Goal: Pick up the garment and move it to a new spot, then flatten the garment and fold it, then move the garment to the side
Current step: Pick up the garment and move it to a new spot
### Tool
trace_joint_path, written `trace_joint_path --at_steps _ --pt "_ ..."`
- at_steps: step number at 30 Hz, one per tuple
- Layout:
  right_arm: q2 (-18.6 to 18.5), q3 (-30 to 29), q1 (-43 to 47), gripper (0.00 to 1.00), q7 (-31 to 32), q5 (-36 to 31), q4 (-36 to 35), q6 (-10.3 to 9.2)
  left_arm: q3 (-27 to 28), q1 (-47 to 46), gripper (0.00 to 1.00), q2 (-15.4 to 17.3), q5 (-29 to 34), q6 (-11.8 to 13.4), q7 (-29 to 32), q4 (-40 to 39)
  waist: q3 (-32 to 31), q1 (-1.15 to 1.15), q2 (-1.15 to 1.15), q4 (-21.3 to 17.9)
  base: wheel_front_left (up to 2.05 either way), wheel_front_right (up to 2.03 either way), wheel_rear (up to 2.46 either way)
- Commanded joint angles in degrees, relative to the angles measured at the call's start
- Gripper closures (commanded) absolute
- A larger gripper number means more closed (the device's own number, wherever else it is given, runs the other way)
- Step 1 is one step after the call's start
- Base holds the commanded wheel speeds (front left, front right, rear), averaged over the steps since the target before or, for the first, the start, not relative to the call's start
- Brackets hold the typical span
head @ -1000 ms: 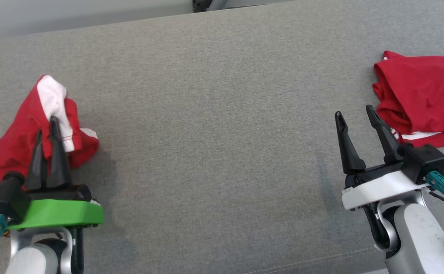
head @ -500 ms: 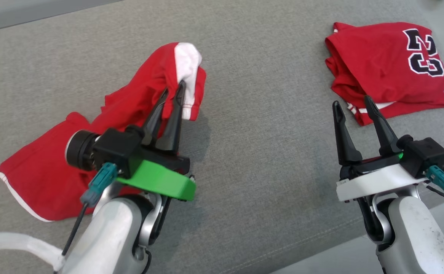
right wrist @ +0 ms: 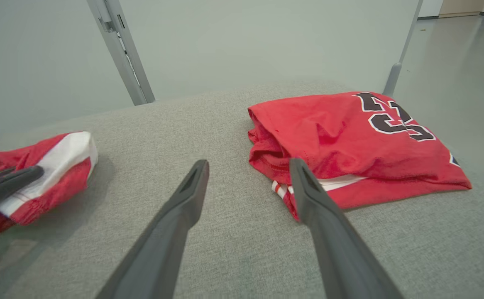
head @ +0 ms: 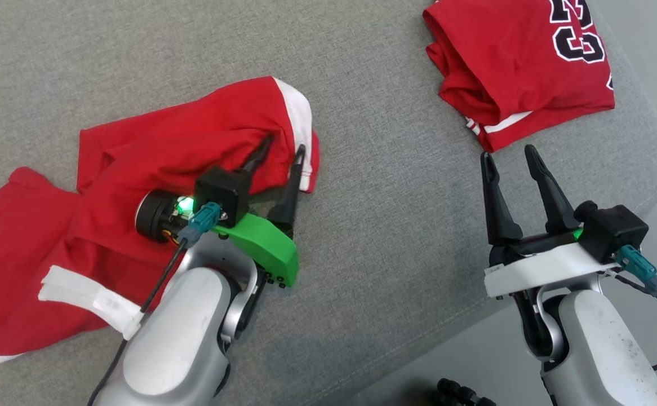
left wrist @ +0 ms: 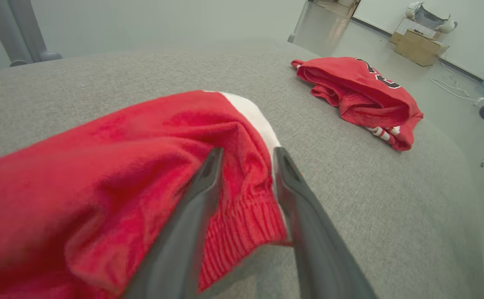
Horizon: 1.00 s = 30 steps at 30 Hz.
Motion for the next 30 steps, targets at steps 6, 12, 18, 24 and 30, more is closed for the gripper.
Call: trace_joint_path --at_steps 6,12,18,24,30 --pt "-0.35 -0.33 -0.79 0.00 -0.45 -0.68 0.68 -0.08 -0.17 0.09 0.00 0.19 0.70 -0.11 -4.80 1.15 -2.39 0.00 0.00 2.52 0.00 0.00 0.00" --pt "-1.80 -0.89 0.69 0.00 -0.44 -1.50 0.95 -0.08 2.70 2.99 0.00 1.08 -0.48 2.02 -9.86 -0.68 -6.53 0.00 0.00 7.13 0.00 0.00 0.00" --pt "-2.73 -0.95 2.17 0.00 -0.11 -1.88 0.76 -0.08 8.25 6.97 0.00 3.92 -3.08 4.95 -12.31 -2.83 -10.00 0.00 0.00 11.28 0.00 0.00 0.00" --pt "-3.64 -0.83 3.78 0.00 1.17 -2.05 0.11 -0.08 13.22 11.91 0.00 7.52 -4.93 7.10 -13.25 -4.80 -12.45 0.00 0.00 14.58 0.00 0.00 0.00" --pt "-4.04 -0.98 5.45 0.00 2.58 -2.26 -0.78 -0.08 16.63 17.69 0.00 10.37 -6.31 8.74 -13.45 -8.57 -14.58 0.00 0.00 16.76 0.00 0.00 0.00"
